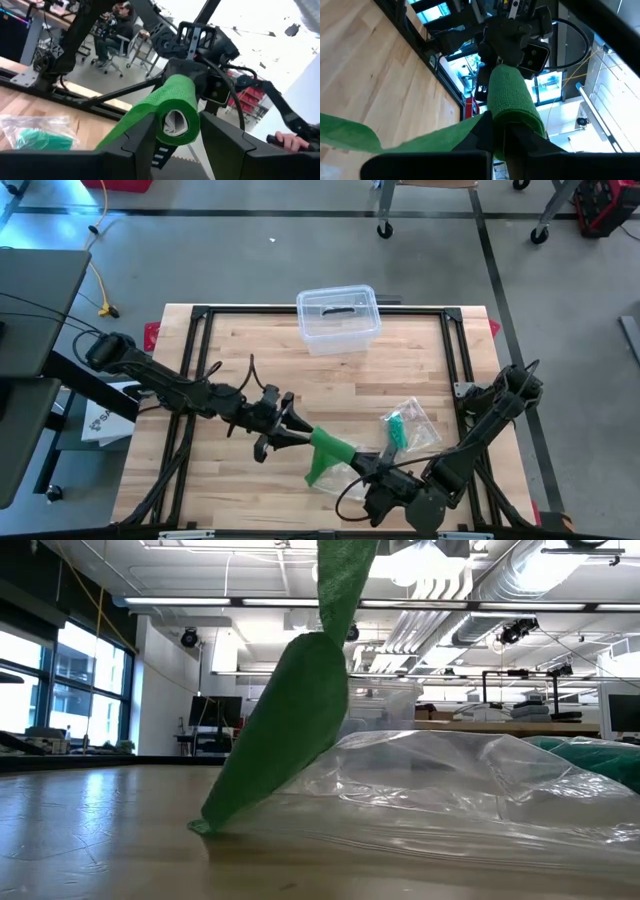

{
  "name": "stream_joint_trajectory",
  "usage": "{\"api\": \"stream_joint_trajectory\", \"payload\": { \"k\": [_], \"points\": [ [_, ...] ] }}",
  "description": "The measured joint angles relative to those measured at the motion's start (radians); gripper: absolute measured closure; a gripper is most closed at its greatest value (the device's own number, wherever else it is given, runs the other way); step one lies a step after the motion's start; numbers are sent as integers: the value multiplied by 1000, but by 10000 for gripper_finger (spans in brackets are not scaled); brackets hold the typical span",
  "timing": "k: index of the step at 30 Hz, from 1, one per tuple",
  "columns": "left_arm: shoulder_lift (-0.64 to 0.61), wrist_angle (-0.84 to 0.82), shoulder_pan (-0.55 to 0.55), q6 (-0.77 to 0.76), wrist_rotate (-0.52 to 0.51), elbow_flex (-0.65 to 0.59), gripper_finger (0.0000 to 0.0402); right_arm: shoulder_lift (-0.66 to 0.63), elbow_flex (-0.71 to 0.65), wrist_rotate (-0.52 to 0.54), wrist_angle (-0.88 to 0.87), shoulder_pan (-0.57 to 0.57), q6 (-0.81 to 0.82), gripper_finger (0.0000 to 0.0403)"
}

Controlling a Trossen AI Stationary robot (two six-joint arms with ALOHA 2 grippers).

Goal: Roll bandage
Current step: Roll the green bandage

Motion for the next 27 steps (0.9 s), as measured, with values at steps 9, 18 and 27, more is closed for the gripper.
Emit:
{"api": "stream_joint_trajectory", "payload": {
  "k": [9, 18, 27],
  "points": [
    [17, 32, 12, -17, 12, -1, 252, 0, 0, -4, -10, -12, 12, 391],
    [86, 105, 10, -18, 66, -2, 252, -1, 0, -94, -38, -31, 110, 391],
    [80, 116, 12, 38, 98, -2, 323, -1, 0, -90, -50, -38, 245, 391]
  ]
}}
